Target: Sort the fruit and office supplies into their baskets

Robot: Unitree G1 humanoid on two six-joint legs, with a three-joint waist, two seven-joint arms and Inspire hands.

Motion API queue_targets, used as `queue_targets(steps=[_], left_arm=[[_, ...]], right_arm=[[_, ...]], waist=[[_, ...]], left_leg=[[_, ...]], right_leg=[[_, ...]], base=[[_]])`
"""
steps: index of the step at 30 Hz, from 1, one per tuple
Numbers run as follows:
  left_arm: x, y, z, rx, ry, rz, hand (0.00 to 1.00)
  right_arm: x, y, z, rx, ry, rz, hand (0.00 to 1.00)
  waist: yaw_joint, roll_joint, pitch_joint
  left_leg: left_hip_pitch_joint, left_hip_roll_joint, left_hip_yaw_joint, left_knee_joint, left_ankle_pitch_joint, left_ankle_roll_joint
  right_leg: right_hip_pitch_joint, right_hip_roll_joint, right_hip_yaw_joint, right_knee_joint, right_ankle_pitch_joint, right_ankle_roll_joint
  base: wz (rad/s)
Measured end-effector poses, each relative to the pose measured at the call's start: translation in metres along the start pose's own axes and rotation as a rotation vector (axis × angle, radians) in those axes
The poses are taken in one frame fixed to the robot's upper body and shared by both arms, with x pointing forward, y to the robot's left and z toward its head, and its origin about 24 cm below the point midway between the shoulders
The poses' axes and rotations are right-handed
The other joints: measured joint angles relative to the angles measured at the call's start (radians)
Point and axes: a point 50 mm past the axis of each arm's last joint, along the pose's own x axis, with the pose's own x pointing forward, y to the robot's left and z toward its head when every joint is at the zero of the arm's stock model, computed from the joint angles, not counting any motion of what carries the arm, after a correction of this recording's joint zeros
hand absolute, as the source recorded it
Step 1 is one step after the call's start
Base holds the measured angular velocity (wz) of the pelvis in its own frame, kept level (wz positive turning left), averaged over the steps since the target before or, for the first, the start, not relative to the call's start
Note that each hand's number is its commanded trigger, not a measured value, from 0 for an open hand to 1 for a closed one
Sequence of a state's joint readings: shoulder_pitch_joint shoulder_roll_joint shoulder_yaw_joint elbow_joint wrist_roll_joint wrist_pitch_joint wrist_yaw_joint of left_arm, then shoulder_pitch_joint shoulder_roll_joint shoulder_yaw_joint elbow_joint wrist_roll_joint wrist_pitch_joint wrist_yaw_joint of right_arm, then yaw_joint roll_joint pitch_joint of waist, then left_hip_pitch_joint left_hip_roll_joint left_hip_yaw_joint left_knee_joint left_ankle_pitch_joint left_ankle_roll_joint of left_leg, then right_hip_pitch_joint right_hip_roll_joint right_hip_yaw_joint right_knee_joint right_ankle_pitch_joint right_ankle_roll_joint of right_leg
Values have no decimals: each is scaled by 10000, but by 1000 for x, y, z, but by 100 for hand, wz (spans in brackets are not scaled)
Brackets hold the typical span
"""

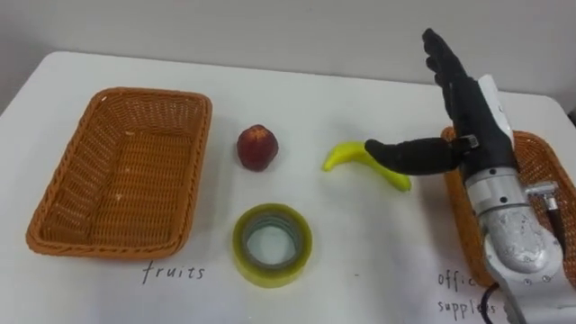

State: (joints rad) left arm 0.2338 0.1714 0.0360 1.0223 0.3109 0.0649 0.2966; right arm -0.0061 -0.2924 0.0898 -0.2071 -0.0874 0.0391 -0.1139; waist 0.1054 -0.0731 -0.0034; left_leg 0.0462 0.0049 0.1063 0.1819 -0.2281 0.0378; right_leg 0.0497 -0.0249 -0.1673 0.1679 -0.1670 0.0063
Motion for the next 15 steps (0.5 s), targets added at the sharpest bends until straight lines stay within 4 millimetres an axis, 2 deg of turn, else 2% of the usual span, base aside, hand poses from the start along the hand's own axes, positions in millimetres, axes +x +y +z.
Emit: queue_targets(steps=[4,6,15], left_arm=[[0,-1,0,-72,17,-28,0],[0,-2,-2,-39,110,-67,0],[-2,-6,-5,102,256,-213,0]], right_arm=[[1,6,4,127,-244,90,0],[1,15,6,231,-329,390,0],[-2,39,11,946,-387,1382,0]], waist=[[98,150,51],[122,220,39],[111,297,49]], left_leg=[[2,-10,-6,4,1,1],[30,-5,-9,6,2,1],[-10,-12,-10,11,35,4]], right_leg=[[-3,-10,-8,-12,0,0],[-3,-13,-7,-14,0,1],[7,-18,-37,23,0,0]], base=[[1],[0],[0]])
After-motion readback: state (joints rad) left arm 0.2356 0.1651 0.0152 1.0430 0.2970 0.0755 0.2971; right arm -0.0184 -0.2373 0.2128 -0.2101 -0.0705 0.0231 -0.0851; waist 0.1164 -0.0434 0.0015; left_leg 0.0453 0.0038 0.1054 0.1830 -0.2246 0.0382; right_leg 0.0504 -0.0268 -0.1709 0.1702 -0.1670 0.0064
